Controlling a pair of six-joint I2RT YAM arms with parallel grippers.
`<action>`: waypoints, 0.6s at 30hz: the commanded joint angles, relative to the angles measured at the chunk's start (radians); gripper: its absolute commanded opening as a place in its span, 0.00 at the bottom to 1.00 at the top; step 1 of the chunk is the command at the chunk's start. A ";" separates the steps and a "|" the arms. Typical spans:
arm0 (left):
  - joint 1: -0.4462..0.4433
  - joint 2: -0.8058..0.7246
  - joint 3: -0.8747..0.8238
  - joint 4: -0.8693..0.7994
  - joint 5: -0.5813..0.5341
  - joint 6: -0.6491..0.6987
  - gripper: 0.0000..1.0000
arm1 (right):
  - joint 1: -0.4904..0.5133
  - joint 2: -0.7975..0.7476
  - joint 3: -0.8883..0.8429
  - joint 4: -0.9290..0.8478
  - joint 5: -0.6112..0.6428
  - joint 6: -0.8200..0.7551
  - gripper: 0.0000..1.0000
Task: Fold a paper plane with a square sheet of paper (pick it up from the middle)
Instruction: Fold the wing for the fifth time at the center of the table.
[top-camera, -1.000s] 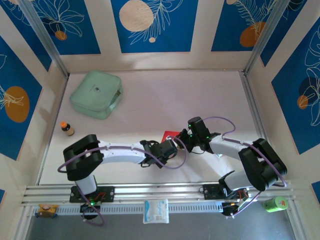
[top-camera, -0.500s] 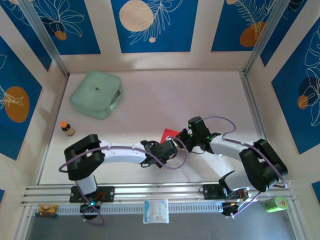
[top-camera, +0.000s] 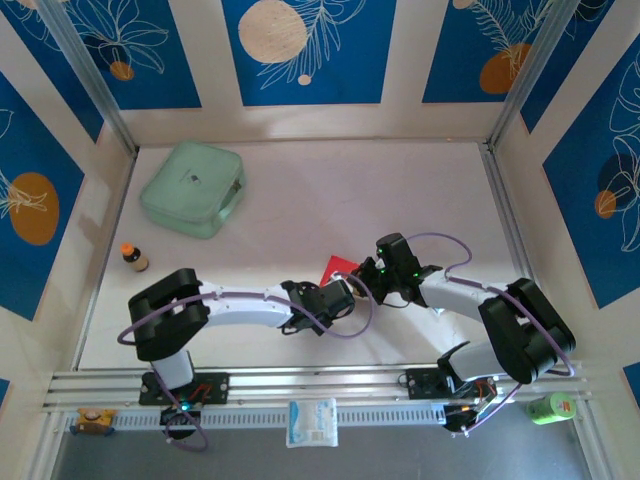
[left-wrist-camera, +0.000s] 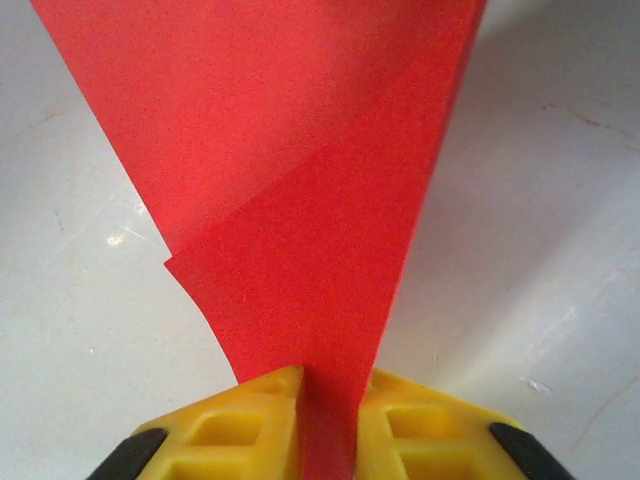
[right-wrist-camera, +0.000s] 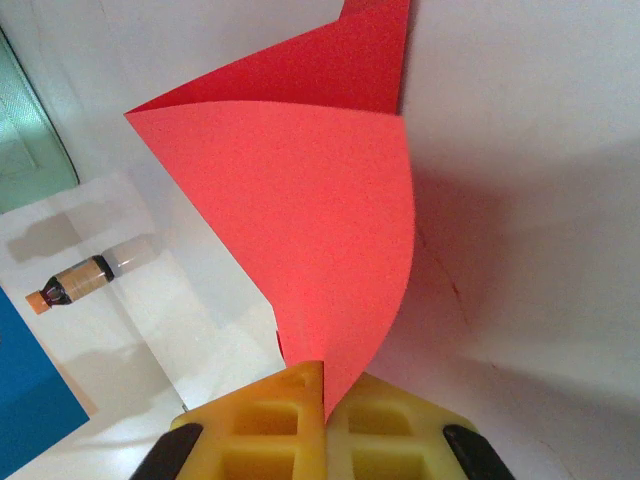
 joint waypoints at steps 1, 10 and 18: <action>-0.011 -0.006 0.016 -0.026 -0.026 0.000 0.14 | -0.005 -0.021 0.016 -0.016 -0.016 0.001 0.00; -0.009 -0.018 0.006 -0.016 -0.021 -0.013 0.00 | -0.008 -0.047 0.040 -0.085 -0.009 -0.067 0.11; 0.031 -0.053 -0.036 0.070 0.107 -0.065 0.00 | -0.061 -0.233 0.052 -0.285 0.074 -0.183 0.50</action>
